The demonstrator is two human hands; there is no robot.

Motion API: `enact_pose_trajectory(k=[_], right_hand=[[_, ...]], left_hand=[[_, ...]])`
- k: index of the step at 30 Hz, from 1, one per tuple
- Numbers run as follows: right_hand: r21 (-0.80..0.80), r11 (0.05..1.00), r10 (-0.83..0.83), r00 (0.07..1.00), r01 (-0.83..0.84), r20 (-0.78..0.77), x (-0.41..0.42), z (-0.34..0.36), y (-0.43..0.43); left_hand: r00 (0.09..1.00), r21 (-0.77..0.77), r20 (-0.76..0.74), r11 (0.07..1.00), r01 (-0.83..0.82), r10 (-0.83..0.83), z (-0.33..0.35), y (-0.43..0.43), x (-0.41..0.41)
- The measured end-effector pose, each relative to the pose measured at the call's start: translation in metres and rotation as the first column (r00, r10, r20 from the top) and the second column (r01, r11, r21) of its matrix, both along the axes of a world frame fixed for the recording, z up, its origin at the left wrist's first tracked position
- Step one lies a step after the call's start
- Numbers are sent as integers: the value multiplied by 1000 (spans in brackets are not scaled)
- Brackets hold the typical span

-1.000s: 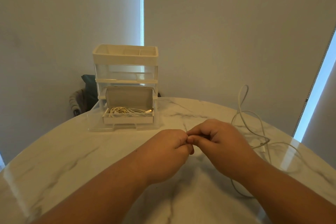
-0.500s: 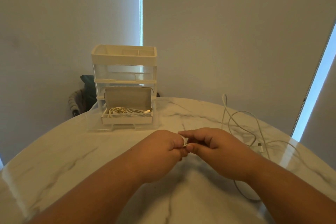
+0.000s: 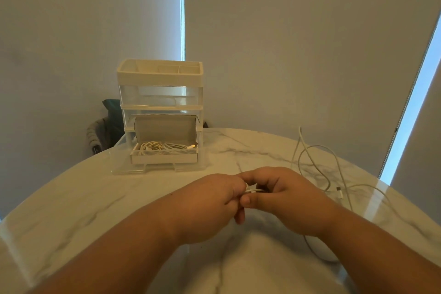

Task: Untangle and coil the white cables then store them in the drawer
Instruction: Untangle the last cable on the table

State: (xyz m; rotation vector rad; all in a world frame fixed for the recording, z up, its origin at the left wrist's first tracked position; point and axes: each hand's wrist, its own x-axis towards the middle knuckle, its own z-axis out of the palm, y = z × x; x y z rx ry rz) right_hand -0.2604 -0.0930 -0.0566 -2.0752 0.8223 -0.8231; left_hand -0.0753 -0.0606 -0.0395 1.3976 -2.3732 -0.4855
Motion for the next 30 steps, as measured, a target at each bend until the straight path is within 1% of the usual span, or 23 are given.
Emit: enact_pose_trajectory(k=[3, 6, 8, 12, 15, 17, 19, 20, 22, 24, 26, 27, 28, 30], right_hand=[[3, 1000, -26, 1000, 26, -18, -3, -1, -2], [-11, 999, -38, 998, 37, -52, -5, 0, -2], [-74, 993, -101, 992, 95, -82, -5, 2, -2], [-220, 944, -275, 954, 245, -116, -9, 11, -5], [-316, 910, -323, 937, 269, -132, -11, 12, -6], [-298, 909, -335, 936, 291, -107, -11, 10, -7], [-272, 910, -353, 929, 314, -108, -12, 8, -9], [-264, 908, -364, 924, 324, -117, -12, 7, -10], [-252, 911, -363, 924, 325, -119, -11, 5, -10], [-208, 932, -320, 944, 297, -86, -7, 3, -7], [-128, 960, -255, 966, 248, -48, -1, 0, -2], [-97, 968, -236, 971, 231, -40, 2, -2, 0], [-84, 972, -224, 974, 220, -41, 5, -3, 1], [-69, 977, -207, 977, 204, -48, 8, -5, 1]], left_hand=[[1000, 13, 22, 1000, 14, -15, 4, 3, 0], [999, 70, -34, 997, 31, -28, 4, 4, -1], [993, 138, -120, 990, 19, -2, 4, 2, 2], [981, 188, -189, 982, 2, 34, 2, -2, 9], [932, 270, -358, 962, 52, 50, 4, -1, 11], [874, 251, -484, 964, 87, 47, 7, 0, 13], [781, 228, -622, 967, 113, 55, 10, 1, 14], [709, 244, -700, 961, 132, 80, 10, 0, 15], [518, 280, -844, 938, 204, 139, 12, 0, 15], [311, 278, -932, 917, 285, 185, 15, 0, 14], [117, 260, -965, 903, 341, 234, 16, -2, 14], [38, 253, -965, 896, 365, 258, 16, -3, 14], [-20, 247, -961, 888, 387, 276, 16, -4, 14], [-80, 240, -951, 875, 421, 299, 16, -5, 13]])
